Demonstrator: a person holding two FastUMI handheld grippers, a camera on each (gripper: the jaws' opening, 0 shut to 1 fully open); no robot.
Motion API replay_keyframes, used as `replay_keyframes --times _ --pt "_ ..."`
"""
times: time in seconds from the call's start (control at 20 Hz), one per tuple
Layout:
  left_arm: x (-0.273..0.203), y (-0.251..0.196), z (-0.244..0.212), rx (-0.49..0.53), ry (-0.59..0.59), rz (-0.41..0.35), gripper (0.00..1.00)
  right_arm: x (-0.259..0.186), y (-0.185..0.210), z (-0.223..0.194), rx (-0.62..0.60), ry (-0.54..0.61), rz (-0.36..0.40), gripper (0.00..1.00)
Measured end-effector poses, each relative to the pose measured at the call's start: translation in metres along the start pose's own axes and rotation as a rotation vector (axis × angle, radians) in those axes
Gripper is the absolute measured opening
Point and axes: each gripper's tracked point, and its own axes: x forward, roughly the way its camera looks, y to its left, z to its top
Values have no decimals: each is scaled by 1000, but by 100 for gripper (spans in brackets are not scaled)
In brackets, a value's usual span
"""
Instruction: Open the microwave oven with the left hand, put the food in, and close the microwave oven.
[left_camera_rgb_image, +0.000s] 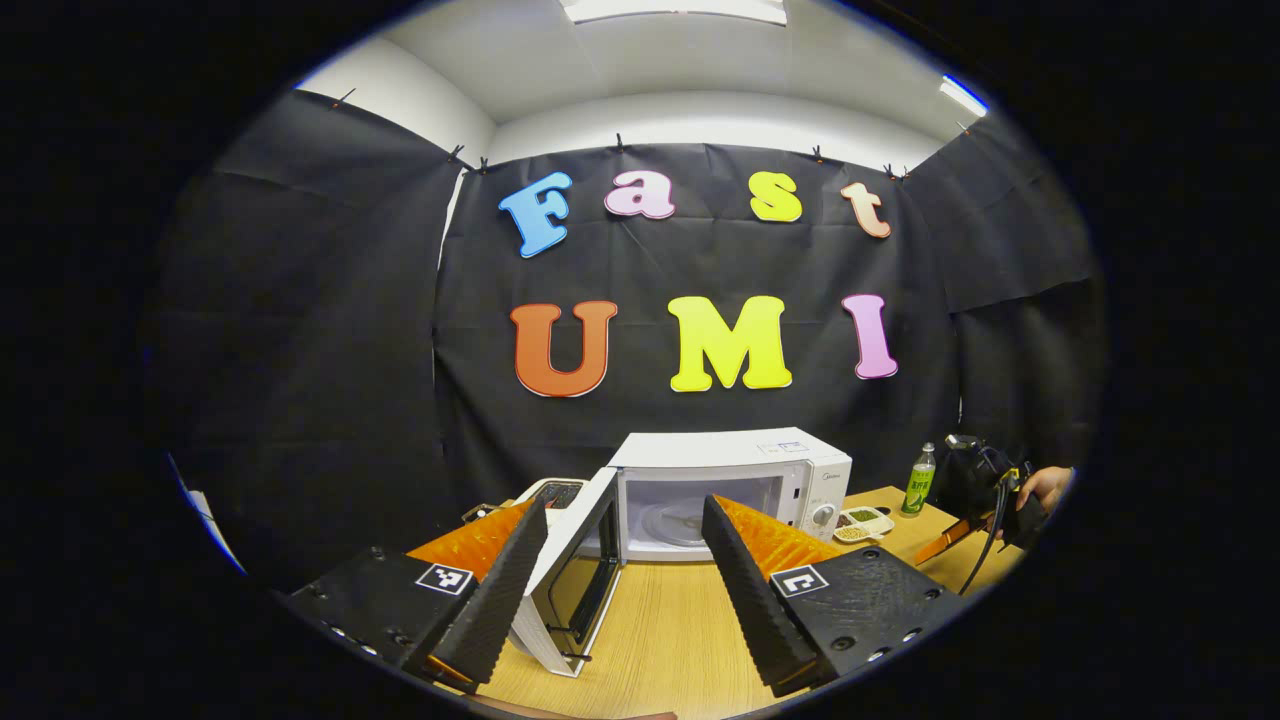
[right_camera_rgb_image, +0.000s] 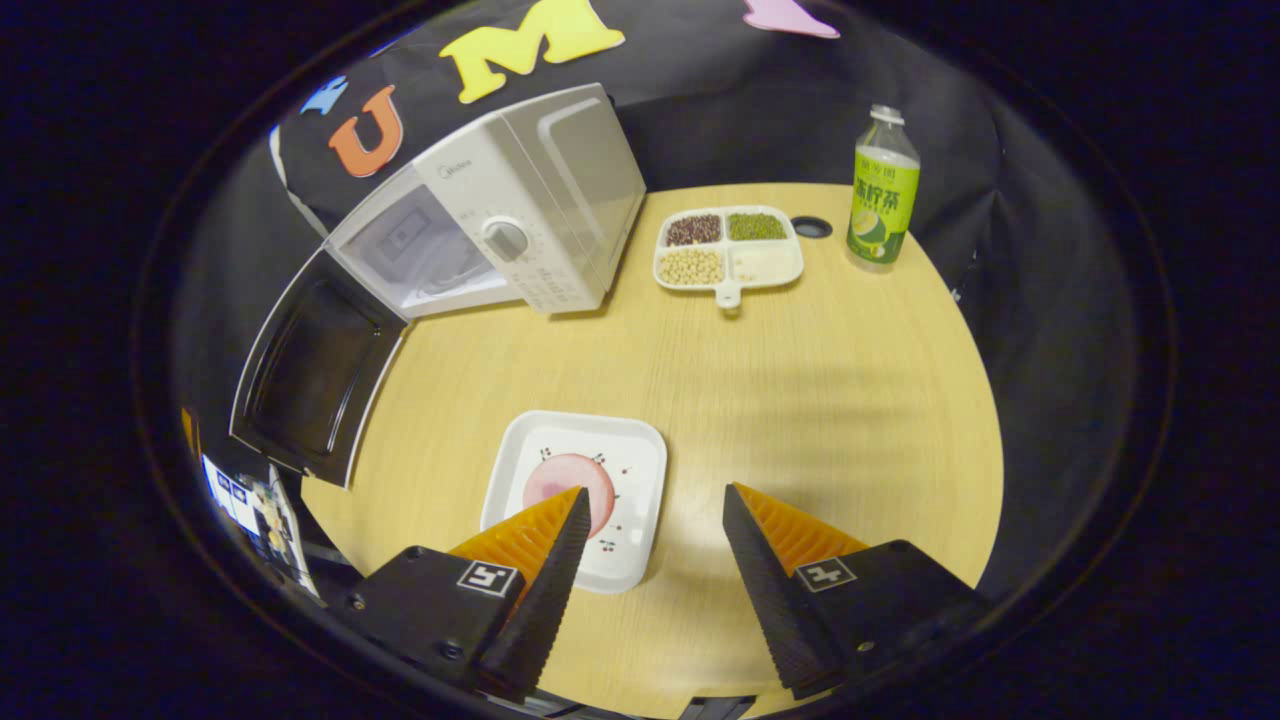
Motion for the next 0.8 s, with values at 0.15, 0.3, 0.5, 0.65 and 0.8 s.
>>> replay_keyframes --times 0.15,0.3,0.5,0.65,0.8 --pt "3 2 -3 -7 1 9 92 23 6 -13 47 106 50 67" --pt "2 4 -13 -21 21 17 92 37 13 -29 74 225 92 63" --pt "-7 19 0 -10 -23 64 90 48 17 -40 147 339 189 14" --pt "-14 23 4 -13 -35 79 90 50 17 -38 225 351 253 4" --pt "-18 26 1 -21 -22 81 90 43 16 -43 247 340 256 4"
